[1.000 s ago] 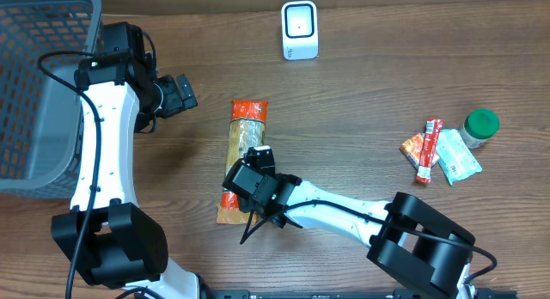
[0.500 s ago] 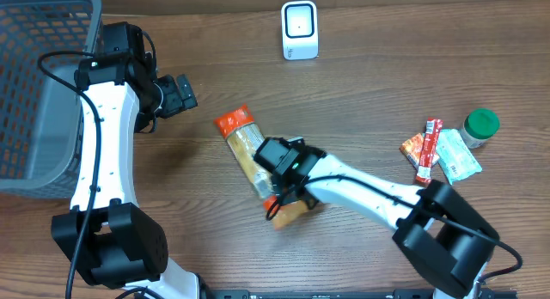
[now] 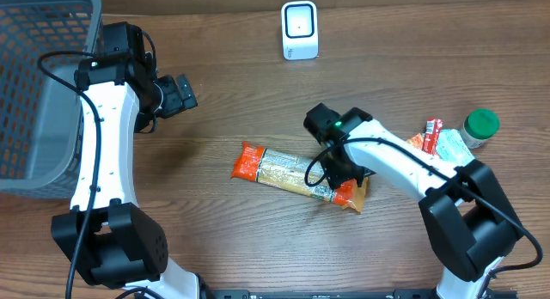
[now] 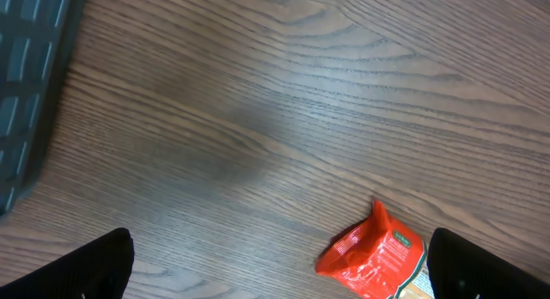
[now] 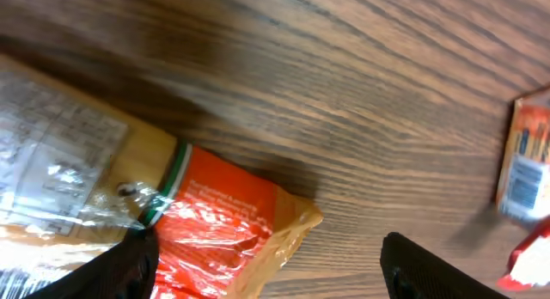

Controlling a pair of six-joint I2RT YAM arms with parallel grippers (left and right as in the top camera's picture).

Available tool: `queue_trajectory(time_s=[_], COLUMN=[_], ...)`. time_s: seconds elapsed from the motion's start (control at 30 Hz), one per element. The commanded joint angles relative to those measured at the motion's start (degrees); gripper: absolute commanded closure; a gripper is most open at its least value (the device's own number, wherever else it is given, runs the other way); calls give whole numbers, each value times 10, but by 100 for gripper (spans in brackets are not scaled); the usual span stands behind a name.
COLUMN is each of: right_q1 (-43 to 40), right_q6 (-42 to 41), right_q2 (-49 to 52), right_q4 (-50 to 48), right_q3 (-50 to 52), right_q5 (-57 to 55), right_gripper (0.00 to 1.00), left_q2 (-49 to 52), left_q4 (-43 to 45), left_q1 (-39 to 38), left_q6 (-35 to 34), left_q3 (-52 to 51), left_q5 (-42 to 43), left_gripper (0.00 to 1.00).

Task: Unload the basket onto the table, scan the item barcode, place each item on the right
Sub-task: 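Grasp the spaghetti package with the right gripper and drag it right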

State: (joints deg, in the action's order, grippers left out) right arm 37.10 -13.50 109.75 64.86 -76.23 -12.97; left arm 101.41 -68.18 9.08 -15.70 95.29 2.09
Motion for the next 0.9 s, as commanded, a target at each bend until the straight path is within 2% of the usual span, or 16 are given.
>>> queue_trajectory(time_s=[0.0,0.07,0.17,0.43,0.87], right_q1=[10,15,18,18,24], right_q6=[80,113,212,313,335], right_q2=[-31,-32,-32,-32,-30], right_q4=[0,-2,-24,-75,-136], right_q3=[-39,-60,-69,-48,-43], right_q5=[53,106,208,221,221], right_gripper=[17,16,16,17,17], left_q2=[1,1,1,1,1], left_q4=[-1,-1,-1,-1,-1], left_q1=[-2,-2,-2,-2,-2], left_q6=[9,9,9,9,9], left_q3=[10,10,10,10,10], left_q5=[-2,-2,-2,-2,-2], left_gripper=[0,0,0,0,0])
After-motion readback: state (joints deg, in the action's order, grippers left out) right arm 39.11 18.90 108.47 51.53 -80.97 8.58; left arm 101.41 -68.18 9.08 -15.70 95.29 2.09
